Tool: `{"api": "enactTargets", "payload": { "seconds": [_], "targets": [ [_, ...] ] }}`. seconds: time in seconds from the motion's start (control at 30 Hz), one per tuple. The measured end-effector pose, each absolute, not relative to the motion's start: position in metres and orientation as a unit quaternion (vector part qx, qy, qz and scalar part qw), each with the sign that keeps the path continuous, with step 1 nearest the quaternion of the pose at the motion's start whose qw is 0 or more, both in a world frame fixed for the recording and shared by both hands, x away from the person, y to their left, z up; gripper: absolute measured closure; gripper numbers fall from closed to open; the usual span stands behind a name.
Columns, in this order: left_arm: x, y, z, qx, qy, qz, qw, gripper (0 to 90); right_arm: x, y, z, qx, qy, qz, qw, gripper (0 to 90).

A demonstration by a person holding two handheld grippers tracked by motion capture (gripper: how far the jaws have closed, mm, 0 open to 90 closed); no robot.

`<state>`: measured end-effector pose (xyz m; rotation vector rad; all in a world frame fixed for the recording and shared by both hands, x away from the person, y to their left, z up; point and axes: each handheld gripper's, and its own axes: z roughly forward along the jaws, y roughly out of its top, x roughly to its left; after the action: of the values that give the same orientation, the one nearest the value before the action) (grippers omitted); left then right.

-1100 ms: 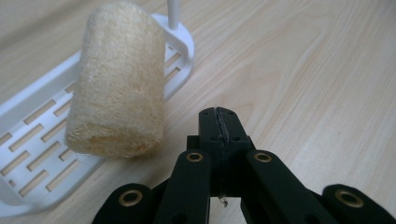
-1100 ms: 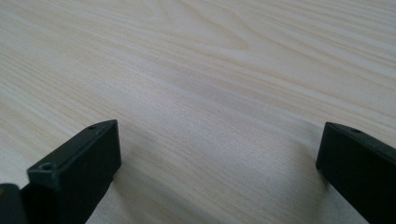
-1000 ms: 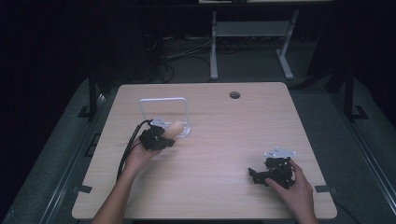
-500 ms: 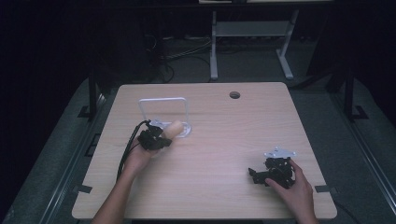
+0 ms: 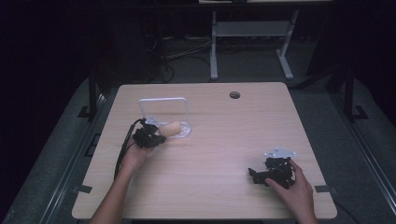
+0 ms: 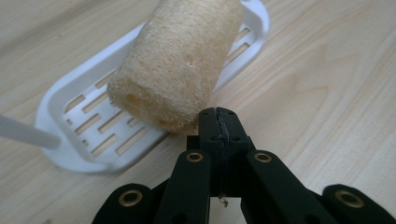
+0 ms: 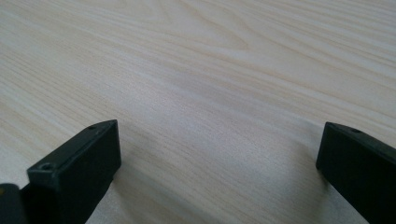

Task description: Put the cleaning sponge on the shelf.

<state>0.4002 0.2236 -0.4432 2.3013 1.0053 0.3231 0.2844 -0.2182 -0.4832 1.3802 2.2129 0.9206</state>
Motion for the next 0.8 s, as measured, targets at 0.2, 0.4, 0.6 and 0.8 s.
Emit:
{"api": "enactTargets", "payload": {
  "seconds": [0.2, 0.4, 0.6, 0.8],
  "targets": [
    [0.403, 0.231, -0.444, 0.860, 0.391, 0.132, 0.300, 89.9, 0.284, -0.218, -0.483, 0.490, 0.786, 0.327, 0.187, 0.0],
    [0.405, 0.234, -0.445, 0.854, 0.399, 0.137, 0.304, 89.9, 0.284, -0.218, -0.483, 0.490, 0.786, 0.327, 0.187, 0.0],
    [0.408, 0.237, -0.446, 0.853, 0.402, 0.147, 0.299, 90.0, 0.284, -0.218, -0.483, 0.490, 0.786, 0.327, 0.187, 0.0],
    [0.409, 0.239, -0.445, 0.847, 0.406, 0.154, 0.306, 90.0, 0.284, -0.218, -0.483, 0.490, 0.786, 0.327, 0.187, 0.0]
  ]
}}
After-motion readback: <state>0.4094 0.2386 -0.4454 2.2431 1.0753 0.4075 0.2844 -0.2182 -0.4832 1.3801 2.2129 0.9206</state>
